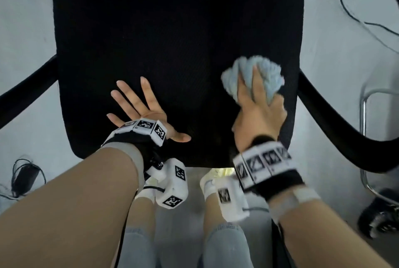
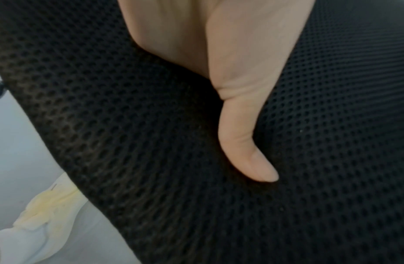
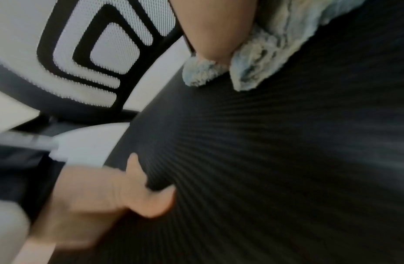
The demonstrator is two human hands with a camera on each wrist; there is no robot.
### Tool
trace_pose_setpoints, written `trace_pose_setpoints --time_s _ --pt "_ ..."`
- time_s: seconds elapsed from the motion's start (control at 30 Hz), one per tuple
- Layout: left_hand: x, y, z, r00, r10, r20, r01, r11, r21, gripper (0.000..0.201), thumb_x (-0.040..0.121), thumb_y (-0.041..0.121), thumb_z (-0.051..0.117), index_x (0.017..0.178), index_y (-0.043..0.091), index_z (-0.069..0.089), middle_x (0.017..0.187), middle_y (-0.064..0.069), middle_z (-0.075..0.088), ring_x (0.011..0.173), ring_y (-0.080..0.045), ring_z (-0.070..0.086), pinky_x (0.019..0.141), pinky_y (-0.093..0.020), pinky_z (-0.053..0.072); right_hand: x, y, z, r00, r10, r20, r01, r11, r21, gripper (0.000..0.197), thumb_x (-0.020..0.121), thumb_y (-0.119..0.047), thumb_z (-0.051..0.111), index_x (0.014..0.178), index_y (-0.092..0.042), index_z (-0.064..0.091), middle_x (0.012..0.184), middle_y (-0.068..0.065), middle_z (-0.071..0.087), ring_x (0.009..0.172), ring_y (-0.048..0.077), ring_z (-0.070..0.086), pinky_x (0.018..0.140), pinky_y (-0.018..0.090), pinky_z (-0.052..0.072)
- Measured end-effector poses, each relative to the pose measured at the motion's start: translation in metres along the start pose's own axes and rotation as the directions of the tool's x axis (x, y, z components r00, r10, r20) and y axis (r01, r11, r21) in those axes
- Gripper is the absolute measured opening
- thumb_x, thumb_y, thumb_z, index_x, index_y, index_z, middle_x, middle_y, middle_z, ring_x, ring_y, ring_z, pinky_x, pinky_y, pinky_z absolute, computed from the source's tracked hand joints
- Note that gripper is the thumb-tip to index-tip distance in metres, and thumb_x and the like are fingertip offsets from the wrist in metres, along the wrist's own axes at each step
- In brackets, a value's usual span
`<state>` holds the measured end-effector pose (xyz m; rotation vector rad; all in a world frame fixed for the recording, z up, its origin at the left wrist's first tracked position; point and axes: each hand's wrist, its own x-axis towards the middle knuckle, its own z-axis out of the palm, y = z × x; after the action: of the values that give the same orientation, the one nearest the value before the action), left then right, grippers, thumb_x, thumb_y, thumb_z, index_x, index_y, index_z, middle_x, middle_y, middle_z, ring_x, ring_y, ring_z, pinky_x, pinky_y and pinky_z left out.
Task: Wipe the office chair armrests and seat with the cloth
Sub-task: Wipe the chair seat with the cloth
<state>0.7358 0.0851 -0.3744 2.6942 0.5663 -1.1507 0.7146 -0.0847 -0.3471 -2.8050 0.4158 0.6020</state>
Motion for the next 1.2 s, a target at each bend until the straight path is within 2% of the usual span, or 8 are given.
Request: trace_pose_setpoints --time_s 0.27,0.4,0.53,0.8,0.93,1.07,1.13,1.2 --pt "0.003 -0.001 0.005 1.000 0.007 -0.022 -0.007 1.000 0.019 0.153 0.039 0.063 0.078 0.141 0.020 -0.027 0.149 -0.020 -0.028 0.138 -0.040 -0.023 0.108 -0.065 -0.005 0.084 -0.004 -0.032 0.993 0.100 -0.057 -0.096 0.993 0.065 0.081 0.079 0.011 0.034 0.136 -0.046 0.028 0.154 -0.019 0.004 0.133 0.041 0.015 0.105 0.049 0.023" --pt "-0.002 0.000 0.007 0.987 0.036 -0.155 -0.044 0.998 -0.053 0.148 0.031 0.079 0.059 0.144 0.022 -0.017 0.151 -0.023 -0.019 0.140 -0.039 -0.017 0.105 -0.065 -0.007 0.032 0.009 -0.017 0.997 0.064 -0.048 -0.062 0.998 0.031 0.078 0.083 0.005 0.039 0.138 -0.048 0.019 0.154 -0.020 0.002 0.126 0.037 0.024 0.104 0.045 0.026" --pt "0.000 -0.002 0.003 0.999 0.032 -0.037 -0.032 0.999 -0.017 0.155 0.035 0.071 0.072 0.137 0.021 -0.033 0.145 -0.026 -0.032 0.135 -0.041 -0.029 0.103 -0.068 -0.009 -0.054 0.035 0.015 0.998 0.058 0.039 -0.059 0.998 0.014 0.077 0.083 0.001 0.046 0.140 -0.043 0.020 0.155 -0.017 -0.003 0.114 0.036 0.029 0.097 0.049 0.034" --pt "-0.004 0.000 0.012 0.994 0.043 -0.101 -0.049 0.997 -0.057 0.152 0.037 0.070 0.073 0.141 0.020 -0.026 0.148 -0.025 -0.027 0.137 -0.040 -0.025 0.103 -0.067 -0.009 0.039 0.018 -0.016 0.992 0.104 -0.076 -0.102 0.994 0.040 0.077 0.082 0.008 0.035 0.135 -0.047 0.028 0.154 -0.021 0.004 0.124 0.037 0.026 0.098 0.041 0.027" --pt "0.006 -0.004 0.012 0.997 0.006 0.080 0.003 0.994 -0.108 0.156 0.023 0.079 0.060 0.142 0.019 -0.020 0.150 -0.028 -0.016 0.137 -0.040 -0.020 0.100 -0.062 -0.014 -0.007 0.027 -0.003 0.990 0.142 -0.026 -0.140 0.988 0.062 0.079 0.083 0.005 0.039 0.138 -0.049 0.018 0.153 -0.019 0.002 0.122 0.038 0.027 0.106 0.046 0.027" --pt "-0.004 -0.003 0.003 0.997 0.074 0.037 -0.071 0.995 -0.072 0.155 0.036 0.069 0.073 0.136 0.021 -0.036 0.142 -0.025 -0.038 0.132 -0.040 -0.034 0.101 -0.068 -0.011 -0.066 0.022 0.027 0.927 0.375 -0.021 -0.368 0.918 0.143 0.070 0.084 0.001 0.043 0.139 -0.040 0.028 0.155 -0.014 0.009 0.114 0.038 0.033 0.096 0.046 0.037" --pt "-0.004 -0.002 0.008 0.995 0.094 0.016 -0.093 0.995 -0.035 0.148 0.042 0.069 0.070 0.135 0.024 -0.036 0.143 -0.024 -0.037 0.133 -0.040 -0.033 0.102 -0.069 -0.009 -0.072 -0.008 0.036 0.963 0.268 0.008 -0.267 0.956 0.123 0.070 0.080 0.003 0.045 0.135 -0.039 0.037 0.153 -0.009 0.018 0.112 0.040 0.035 0.092 0.050 0.039" --pt "-0.008 -0.018 0.000 0.988 0.100 -0.120 -0.104 0.994 -0.024 0.117 0.060 0.065 0.050 0.139 0.029 -0.029 0.148 -0.020 -0.030 0.138 -0.036 -0.026 0.107 -0.067 -0.005 -0.080 -0.052 0.046 0.997 -0.067 0.024 0.065 0.995 0.081 0.071 0.076 0.001 0.045 0.132 -0.042 0.040 0.152 -0.012 0.022 0.111 0.038 0.036 0.093 0.051 0.036"
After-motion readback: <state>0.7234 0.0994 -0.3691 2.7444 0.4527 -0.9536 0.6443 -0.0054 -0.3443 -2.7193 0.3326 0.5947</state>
